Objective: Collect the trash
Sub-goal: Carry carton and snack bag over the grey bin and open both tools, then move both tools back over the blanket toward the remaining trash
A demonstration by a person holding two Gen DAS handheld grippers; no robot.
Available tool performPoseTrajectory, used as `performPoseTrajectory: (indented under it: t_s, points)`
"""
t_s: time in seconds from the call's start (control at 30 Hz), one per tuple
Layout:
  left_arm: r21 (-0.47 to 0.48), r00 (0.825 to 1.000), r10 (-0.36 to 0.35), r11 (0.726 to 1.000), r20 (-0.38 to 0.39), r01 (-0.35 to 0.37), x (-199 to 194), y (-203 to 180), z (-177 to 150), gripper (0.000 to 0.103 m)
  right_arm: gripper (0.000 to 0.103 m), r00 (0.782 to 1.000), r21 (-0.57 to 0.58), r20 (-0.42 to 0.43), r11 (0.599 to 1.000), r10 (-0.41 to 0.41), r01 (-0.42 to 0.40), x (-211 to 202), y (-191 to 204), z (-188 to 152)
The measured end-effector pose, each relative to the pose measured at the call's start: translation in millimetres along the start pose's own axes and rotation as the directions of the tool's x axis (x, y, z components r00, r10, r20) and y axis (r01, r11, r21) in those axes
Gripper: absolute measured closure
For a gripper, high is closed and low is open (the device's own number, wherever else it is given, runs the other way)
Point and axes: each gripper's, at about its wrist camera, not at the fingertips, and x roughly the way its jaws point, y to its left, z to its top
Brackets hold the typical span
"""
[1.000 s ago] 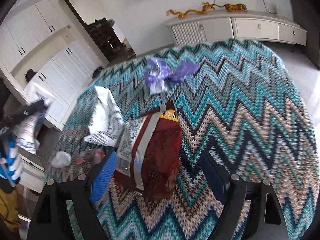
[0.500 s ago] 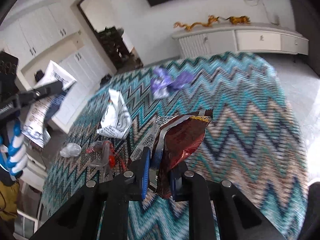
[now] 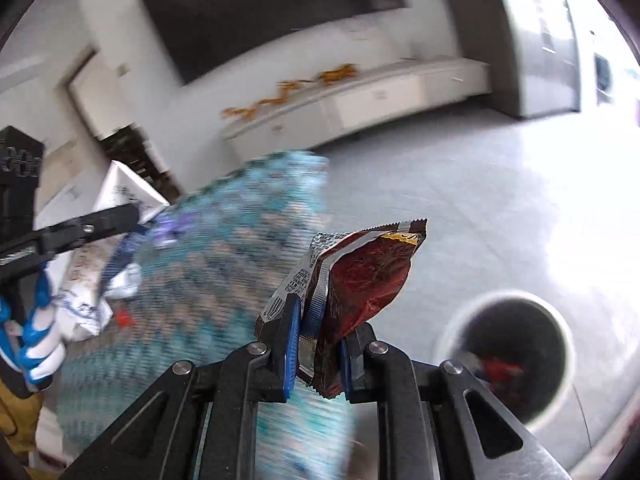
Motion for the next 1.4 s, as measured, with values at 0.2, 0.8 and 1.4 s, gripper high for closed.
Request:
performPoseTrajectory:
  t_s: [0.2,0.8,1.4]
  points:
    - [0.021,0.995,-0.057,0.998,-0.087,0.059,68.0,-53.4,12.0,0.070,0.087,0.992,0.121,-0.083,0.988,-0.090,0.100,5.8,-83.4,-17.9]
    - [-0.065,0.965,-0.082,0.996,-0.248,0.067,221.0,-93.2,25.1,0.070,0.047,0.963,0.350,-0.226,0.910,-0.150,0.224,68.6,-193.7,-43.0]
    - [-0.118,0.983,-0.091,0.990,-0.157,0.073,182.8,-87.1,22.0,0.044,0.045,0.959,0.439,-0.091,0.854,-0.268,0.280,-0.3,-191.7,-55.9]
